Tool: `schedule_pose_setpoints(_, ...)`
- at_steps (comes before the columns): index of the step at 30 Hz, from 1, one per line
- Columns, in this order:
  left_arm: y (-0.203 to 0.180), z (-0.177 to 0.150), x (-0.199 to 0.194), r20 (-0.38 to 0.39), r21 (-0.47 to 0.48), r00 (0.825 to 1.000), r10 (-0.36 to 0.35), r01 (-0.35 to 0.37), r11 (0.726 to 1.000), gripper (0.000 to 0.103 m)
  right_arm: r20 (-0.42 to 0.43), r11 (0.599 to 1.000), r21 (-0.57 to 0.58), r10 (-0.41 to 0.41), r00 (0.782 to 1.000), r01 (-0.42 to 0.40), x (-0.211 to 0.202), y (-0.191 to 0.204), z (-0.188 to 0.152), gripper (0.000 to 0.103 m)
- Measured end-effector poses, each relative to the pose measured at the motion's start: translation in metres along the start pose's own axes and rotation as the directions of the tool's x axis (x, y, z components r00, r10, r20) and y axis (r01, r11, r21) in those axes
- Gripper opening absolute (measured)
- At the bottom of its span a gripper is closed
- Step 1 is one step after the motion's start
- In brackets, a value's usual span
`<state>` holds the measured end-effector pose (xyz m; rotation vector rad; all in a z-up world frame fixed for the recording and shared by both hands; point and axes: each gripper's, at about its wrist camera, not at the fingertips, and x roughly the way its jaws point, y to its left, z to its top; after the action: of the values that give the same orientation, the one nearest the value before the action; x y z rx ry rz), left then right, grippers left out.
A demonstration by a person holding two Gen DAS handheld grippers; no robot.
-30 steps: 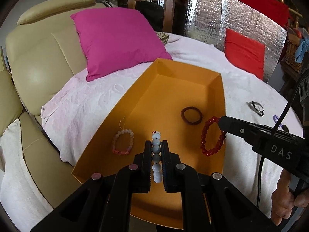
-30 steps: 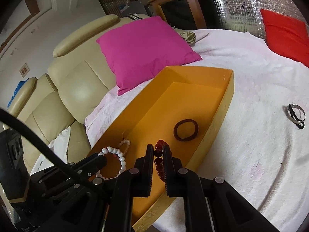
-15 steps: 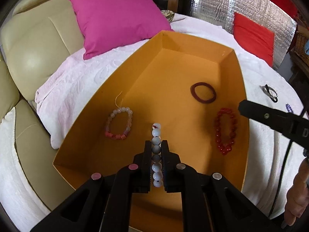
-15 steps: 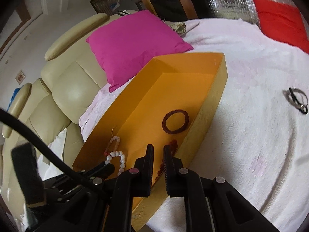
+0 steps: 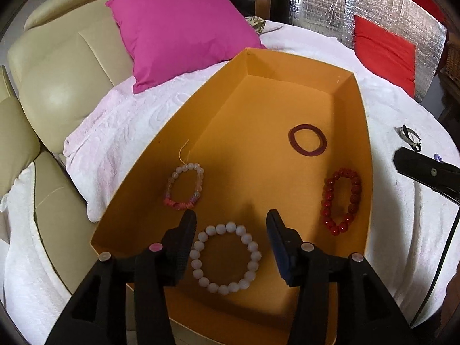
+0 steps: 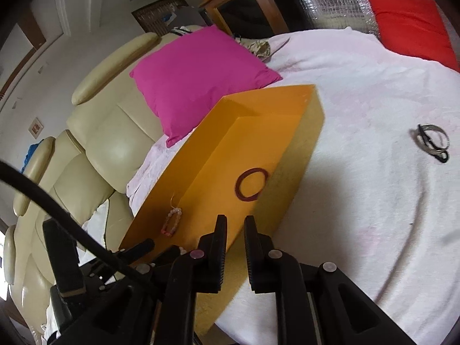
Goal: Organize jewelry
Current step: 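Open the left tool to release the white bead bracelet into the box, then move both open tools back over the silver bangle and black hair tie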
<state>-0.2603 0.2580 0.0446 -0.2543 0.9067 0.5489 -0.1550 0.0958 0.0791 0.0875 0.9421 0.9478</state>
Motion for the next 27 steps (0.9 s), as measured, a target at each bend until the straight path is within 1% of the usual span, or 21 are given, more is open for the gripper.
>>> schedule_pose_setpoints(4,-0.003,0.003,-0.011,0.021,0.013,1.000,0.018,-0.018,1.000,0.056,0.013,0.999,-0.018,-0.047,0.999,0.048,-0.020,-0.017,-0.002,0.014)
schedule_pose_setpoints(6,-0.008,0.005,-0.019,0.037,0.029,0.999,0.021,-0.023,0.999,0.058,0.018,0.997,-0.014,-0.080,0.997,0.080,-0.033,-0.031,-0.004,0.014)
schedule_pose_setpoints(8,-0.013,0.008,-0.026,0.050,0.045,0.998,0.023,-0.025,0.999,0.059,0.024,0.993,0.001,-0.116,0.993,0.116,-0.046,-0.049,-0.005,0.014)
schedule_pose_setpoints(12,-0.037,0.014,-0.045,0.088,0.101,0.996,0.005,-0.014,0.995,0.062,0.041,0.980,0.066,-0.190,0.981,0.187,-0.075,-0.093,-0.008,0.014)
schedule_pose_setpoints(15,-0.061,0.020,-0.058,0.116,0.154,0.993,-0.016,-0.002,0.988,0.066,0.056,0.963,0.131,-0.243,0.968,0.234,-0.098,-0.127,-0.009,0.014)
schedule_pose_setpoints(16,-0.071,0.023,-0.062,0.124,0.174,0.992,-0.025,0.003,0.985,0.069,0.064,0.958,0.154,-0.253,0.965,0.241,-0.106,-0.137,-0.010,0.014)
schedule_pose_setpoints(17,-0.080,0.025,-0.065,0.129,0.187,0.991,-0.033,0.008,0.982,0.071,0.074,0.952,0.183,-0.262,0.962,0.245,-0.114,-0.148,-0.011,0.014)
schedule_pose_setpoints(18,-0.090,0.027,-0.069,0.136,0.203,0.990,-0.043,0.015,0.979,0.071,0.088,0.942,0.228,-0.273,0.958,0.248,-0.125,-0.163,-0.013,0.014)
schedule_pose_setpoints(21,-0.122,0.032,-0.076,0.148,0.247,0.987,-0.056,0.018,0.969,0.071,0.121,0.917,0.316,-0.294,0.948,0.244,-0.147,-0.192,-0.018,0.015)
schedule_pose_setpoints(23,-0.146,0.036,-0.076,0.146,0.272,0.987,-0.071,0.029,0.962,0.071,0.123,0.904,0.342,-0.315,0.941,0.257,-0.156,-0.206,-0.021,0.018)
schedule_pose_setpoints(27,-0.183,0.040,-0.075,0.138,0.297,0.986,-0.090,0.046,0.954,0.071,0.109,0.882,0.382,-0.340,0.934,0.276,-0.171,-0.229,-0.028,0.019)
